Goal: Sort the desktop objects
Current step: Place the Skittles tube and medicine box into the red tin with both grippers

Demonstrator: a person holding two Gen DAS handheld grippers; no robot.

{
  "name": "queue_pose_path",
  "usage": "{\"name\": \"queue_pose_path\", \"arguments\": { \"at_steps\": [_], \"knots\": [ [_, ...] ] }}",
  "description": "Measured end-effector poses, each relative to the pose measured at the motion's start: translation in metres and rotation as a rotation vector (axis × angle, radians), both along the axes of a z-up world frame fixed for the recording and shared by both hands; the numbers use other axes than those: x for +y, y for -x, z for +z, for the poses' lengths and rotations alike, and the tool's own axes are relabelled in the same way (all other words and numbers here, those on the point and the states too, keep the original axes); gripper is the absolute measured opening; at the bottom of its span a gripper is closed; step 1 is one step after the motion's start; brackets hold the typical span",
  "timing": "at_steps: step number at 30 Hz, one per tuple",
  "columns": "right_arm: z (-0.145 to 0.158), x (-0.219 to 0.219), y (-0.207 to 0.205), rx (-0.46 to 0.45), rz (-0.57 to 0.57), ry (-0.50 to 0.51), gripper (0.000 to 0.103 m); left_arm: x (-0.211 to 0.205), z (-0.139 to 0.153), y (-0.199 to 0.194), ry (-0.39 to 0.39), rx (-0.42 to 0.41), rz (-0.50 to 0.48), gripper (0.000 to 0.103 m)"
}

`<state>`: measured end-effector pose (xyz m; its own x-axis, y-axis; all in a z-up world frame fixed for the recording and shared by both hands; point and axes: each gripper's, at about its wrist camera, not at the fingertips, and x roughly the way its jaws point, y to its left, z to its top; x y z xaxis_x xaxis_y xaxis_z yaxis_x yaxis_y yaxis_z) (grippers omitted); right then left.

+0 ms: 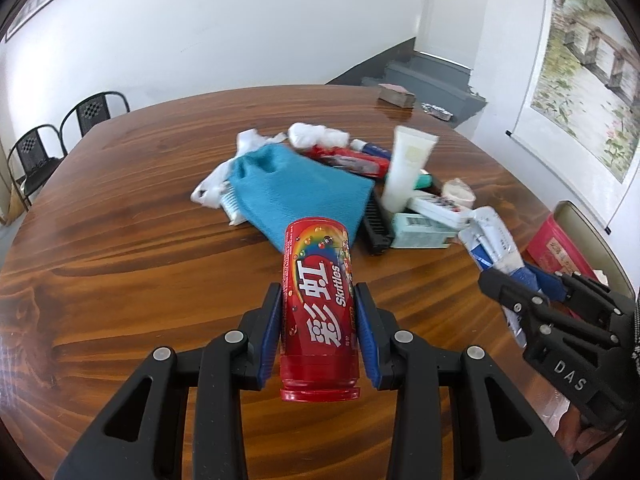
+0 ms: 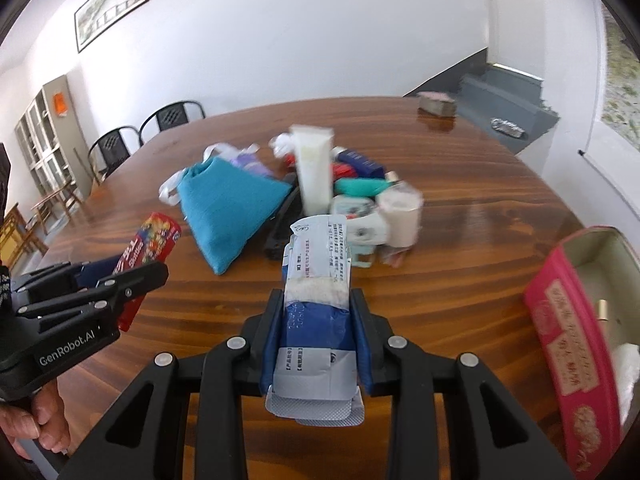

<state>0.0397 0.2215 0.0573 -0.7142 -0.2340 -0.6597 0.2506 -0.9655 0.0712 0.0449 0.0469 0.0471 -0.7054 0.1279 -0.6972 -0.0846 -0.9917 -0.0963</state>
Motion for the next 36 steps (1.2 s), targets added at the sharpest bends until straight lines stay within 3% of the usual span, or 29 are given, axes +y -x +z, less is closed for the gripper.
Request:
{"name": "queue_pose_path", "arguments": {
  "at_steps": [14,24,36],
  "knots": [
    [0.027,0.095,-0.031,0.11,-0.23,0.091,0.035,0.08,0.031,-0.008,0.034,0.066,-0.153,0.038],
    [0.043,0.169,-0.062,0.2,-0.444,0.068,0.035,0.161,0.048,-0.003,0.047,0.105,-0.307,0.038],
    [0.037,0.237,-0.083,0.21,-0.617,0.066,0.035,0.264,0.052,0.006,0.067,0.125,-0.468,0.038]
  ]
}}
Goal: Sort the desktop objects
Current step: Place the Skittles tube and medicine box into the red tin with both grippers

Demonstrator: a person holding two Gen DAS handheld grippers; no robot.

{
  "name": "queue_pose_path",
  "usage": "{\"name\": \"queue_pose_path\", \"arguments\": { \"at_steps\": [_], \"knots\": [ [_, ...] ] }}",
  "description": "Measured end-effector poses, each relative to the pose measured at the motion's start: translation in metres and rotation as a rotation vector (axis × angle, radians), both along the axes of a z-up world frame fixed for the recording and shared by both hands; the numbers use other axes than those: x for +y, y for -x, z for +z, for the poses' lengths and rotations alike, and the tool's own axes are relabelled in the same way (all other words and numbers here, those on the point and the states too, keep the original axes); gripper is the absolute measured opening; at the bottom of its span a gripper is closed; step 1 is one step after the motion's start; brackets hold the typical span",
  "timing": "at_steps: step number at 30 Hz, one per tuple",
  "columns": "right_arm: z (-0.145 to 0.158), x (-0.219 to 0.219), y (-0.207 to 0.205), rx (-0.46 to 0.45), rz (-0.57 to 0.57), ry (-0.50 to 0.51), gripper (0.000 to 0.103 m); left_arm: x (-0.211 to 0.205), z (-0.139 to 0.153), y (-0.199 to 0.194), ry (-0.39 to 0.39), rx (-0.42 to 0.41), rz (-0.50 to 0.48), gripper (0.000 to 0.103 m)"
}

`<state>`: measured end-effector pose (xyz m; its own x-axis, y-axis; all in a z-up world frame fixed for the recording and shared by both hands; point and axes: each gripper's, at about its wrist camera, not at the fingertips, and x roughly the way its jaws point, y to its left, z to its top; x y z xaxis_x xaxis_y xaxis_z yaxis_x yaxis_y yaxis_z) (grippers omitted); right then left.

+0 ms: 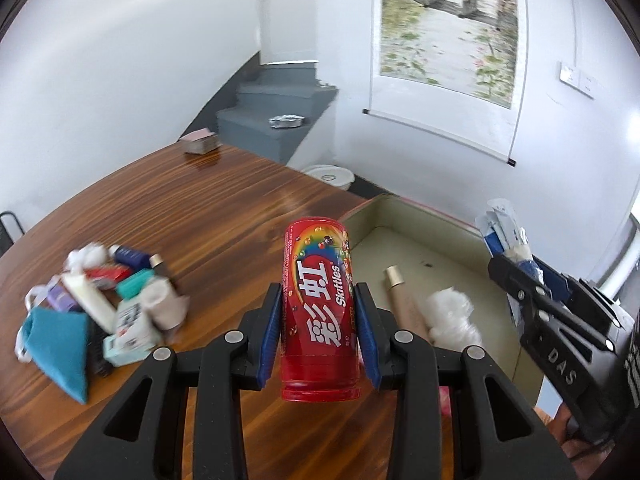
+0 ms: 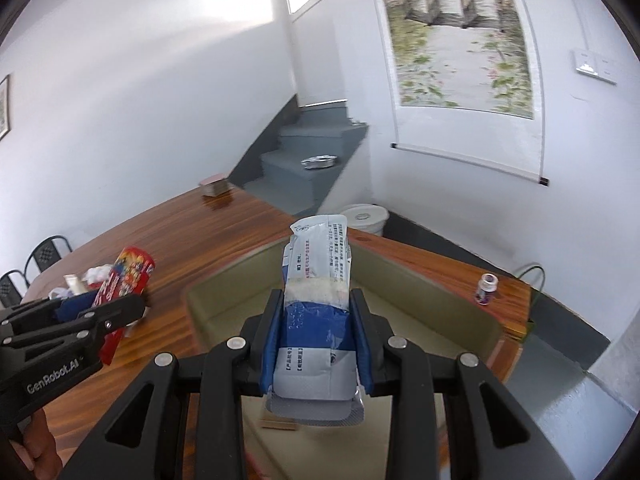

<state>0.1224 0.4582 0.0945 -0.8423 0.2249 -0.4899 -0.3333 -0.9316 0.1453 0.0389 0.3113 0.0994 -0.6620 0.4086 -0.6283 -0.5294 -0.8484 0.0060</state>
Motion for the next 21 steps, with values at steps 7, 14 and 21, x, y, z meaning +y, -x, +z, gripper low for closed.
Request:
{"name": "queue_pose_path", "arguments": {
  "at_steps": [7,14,21],
  "knots": [
    [0.0,0.016,-0.003,0.004,-0.043,0.006,0.035,0.031,-0.007,0.011,0.008,-0.009,-0.042,0.038],
    [-0.002,0.019,-0.003,0.0,-0.059,0.001,0.036,0.052,-0.015,0.016,-0.002,-0.036,-0.115,0.038],
    [-0.003,0.021,-0.001,-0.013,-0.074,0.007,0.037,0.053,-0.014,0.01,0.008,0.0,-0.116,0.071]
  ]
}}
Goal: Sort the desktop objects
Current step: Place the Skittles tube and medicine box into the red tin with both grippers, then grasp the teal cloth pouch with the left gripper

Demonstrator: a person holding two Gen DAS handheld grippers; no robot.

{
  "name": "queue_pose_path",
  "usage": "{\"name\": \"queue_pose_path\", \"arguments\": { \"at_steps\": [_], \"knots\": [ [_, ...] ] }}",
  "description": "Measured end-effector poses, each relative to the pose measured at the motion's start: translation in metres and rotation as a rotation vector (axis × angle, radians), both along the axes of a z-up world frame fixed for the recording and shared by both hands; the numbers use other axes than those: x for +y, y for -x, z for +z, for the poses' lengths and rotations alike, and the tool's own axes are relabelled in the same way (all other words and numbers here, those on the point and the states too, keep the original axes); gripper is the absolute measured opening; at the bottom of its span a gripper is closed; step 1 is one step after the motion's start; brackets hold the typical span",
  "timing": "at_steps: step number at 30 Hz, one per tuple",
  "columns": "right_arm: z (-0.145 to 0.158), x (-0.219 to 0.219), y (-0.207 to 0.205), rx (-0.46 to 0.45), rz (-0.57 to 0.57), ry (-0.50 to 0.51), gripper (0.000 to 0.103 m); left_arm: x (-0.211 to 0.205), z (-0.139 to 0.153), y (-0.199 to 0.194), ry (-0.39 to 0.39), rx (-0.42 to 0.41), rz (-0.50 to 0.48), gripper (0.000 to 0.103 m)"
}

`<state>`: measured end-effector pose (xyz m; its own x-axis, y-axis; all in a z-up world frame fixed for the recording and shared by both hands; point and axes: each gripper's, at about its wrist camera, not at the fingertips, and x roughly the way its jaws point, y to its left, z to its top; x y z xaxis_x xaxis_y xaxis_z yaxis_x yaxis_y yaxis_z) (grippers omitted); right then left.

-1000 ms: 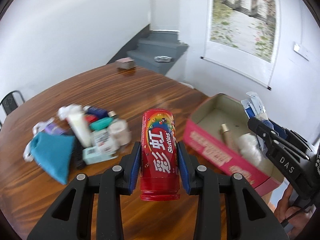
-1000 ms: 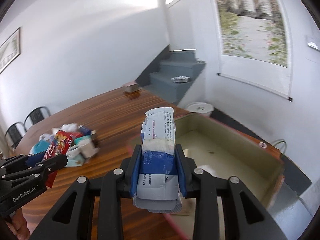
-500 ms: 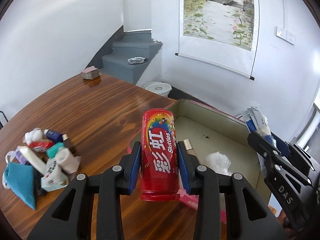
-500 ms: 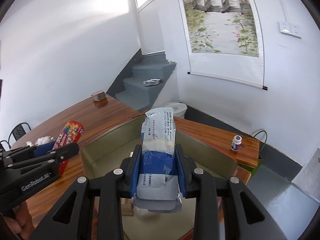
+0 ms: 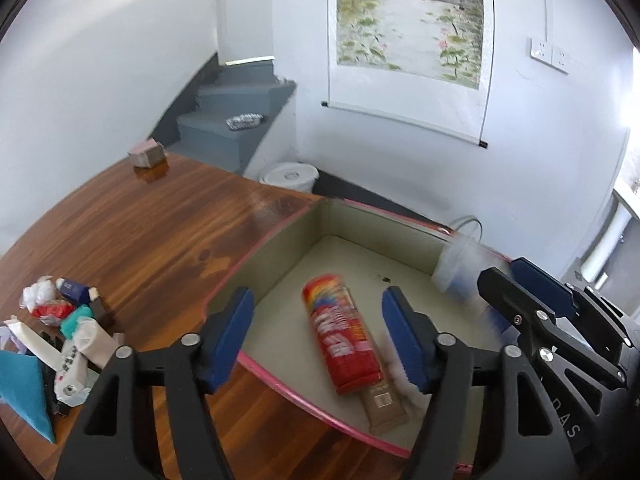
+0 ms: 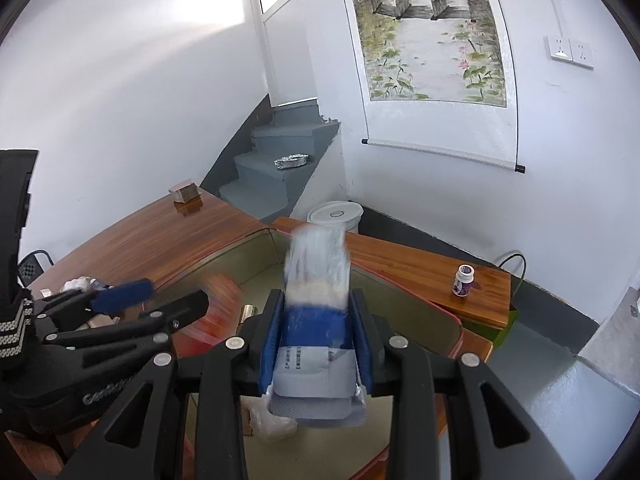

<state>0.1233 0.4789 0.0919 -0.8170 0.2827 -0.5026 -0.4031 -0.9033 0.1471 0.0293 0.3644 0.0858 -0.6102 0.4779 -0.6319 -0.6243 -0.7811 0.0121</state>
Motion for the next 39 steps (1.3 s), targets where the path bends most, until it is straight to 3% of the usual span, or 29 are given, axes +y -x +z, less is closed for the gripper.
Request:
{"name": "queue_pose_path", "arguments": {
  "at_steps": [3,5,19,24,32,39],
  "knots": [
    [0.003,-0.003,0.0,0.006,-0.006,-0.011,0.047,-0.008,0.003,0.001,-0.016,-0.007,0.018,0.071],
    [0.005,-0.006,-0.001,0.013,-0.009,-0.025,0.06,-0.013,0.004,0.005,-0.021,-0.012,0.031,0.071],
    [0.008,-0.025,0.004,0.006,0.027,-0.039,0.062,-0.052,-0.003,0.014,-0.029,-0.051,0.109,0.071],
    [0.005,-0.038,0.01,0.0,0.074,-0.029,0.067,-0.069,-0.002,0.016,-0.035,-0.05,0.142,0.071],
    [0.001,-0.072,0.024,-0.021,0.169,-0.026,0.068,-0.119,-0.004,0.028,-0.049,-0.063,0.226,0.071],
    [-0.002,-0.106,0.04,-0.041,0.262,-0.027,0.072,-0.187,-0.009,0.04,-0.046,-0.07,0.366,0.071]
  ]
}}
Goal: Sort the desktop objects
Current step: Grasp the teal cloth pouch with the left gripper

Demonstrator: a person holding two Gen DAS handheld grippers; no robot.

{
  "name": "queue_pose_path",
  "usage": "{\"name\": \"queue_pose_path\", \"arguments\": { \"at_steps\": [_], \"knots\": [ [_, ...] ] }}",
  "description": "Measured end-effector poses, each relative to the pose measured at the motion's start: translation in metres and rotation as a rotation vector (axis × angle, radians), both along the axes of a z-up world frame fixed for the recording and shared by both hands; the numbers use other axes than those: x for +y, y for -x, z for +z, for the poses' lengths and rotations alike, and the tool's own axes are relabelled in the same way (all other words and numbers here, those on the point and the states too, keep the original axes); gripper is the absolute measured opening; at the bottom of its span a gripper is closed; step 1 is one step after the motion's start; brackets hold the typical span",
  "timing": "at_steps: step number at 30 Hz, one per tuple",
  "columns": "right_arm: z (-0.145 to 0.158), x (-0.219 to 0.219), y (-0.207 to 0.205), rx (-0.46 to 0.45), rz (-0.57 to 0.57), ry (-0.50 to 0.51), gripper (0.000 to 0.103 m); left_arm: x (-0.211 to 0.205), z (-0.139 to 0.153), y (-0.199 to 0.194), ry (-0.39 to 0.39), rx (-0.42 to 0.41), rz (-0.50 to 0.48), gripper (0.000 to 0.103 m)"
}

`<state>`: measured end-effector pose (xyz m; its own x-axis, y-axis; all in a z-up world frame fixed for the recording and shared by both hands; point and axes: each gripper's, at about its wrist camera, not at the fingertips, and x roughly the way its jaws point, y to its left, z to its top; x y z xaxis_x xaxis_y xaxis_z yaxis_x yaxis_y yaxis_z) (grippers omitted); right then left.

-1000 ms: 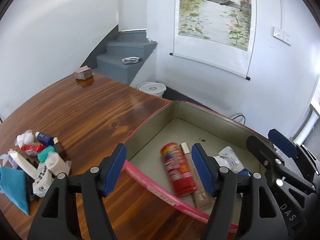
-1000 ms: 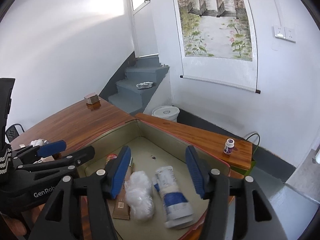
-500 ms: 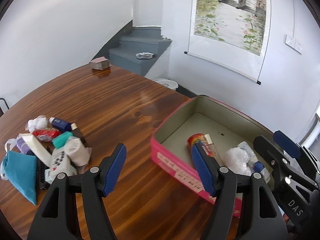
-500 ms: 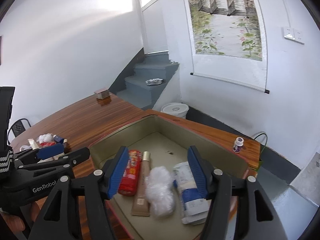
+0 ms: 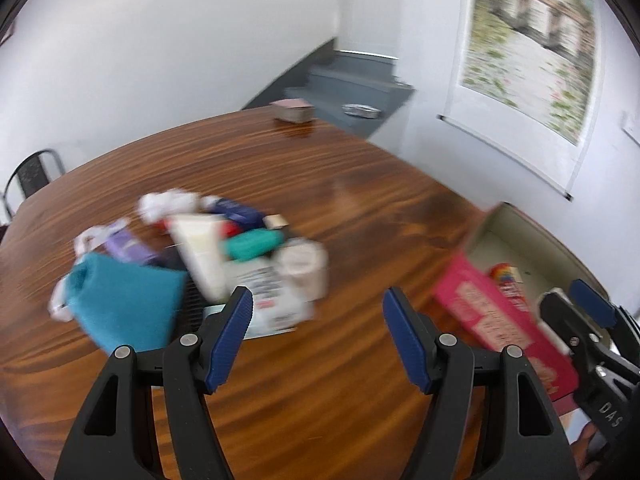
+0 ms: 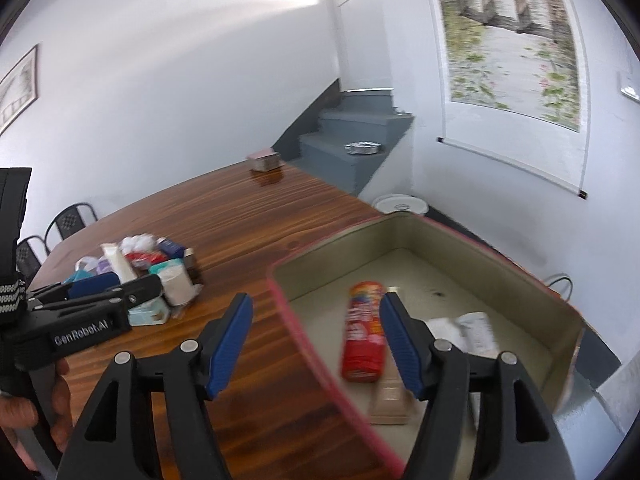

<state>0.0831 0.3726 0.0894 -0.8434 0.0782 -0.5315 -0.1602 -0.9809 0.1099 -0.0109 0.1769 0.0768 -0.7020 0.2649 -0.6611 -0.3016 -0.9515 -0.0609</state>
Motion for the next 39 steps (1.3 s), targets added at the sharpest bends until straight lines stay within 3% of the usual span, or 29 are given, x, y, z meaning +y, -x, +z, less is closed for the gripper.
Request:
{"name": "queue_pose_path", "arguments": {
  "at_steps": [9,16,23,30,39],
  "knots": [
    [-0.006,-0.037,0.017,-0.023,0.101,0.003,0.079,-0.099,-0.014,0.01,-0.062,-0.051,0.225,0.071],
    [-0.013,-0.06,0.023,-0.045,0.154,-0.012,0.08,-0.149,-0.031,0.019,-0.191,-0.119,0.333,0.071],
    [-0.019,-0.068,0.027,-0.063,0.179,-0.01,0.08,-0.169,-0.05,0.032,-0.343,-0.19,0.373,0.071],
    [-0.02,-0.068,0.029,-0.066,0.186,-0.006,0.08,-0.186,-0.069,0.049,-0.564,-0.257,0.408,0.071],
    [-0.024,-0.069,0.035,-0.08,0.196,-0.003,0.08,-0.179,-0.075,0.066,-0.573,-0.265,0.423,0.072]
  ]
}}
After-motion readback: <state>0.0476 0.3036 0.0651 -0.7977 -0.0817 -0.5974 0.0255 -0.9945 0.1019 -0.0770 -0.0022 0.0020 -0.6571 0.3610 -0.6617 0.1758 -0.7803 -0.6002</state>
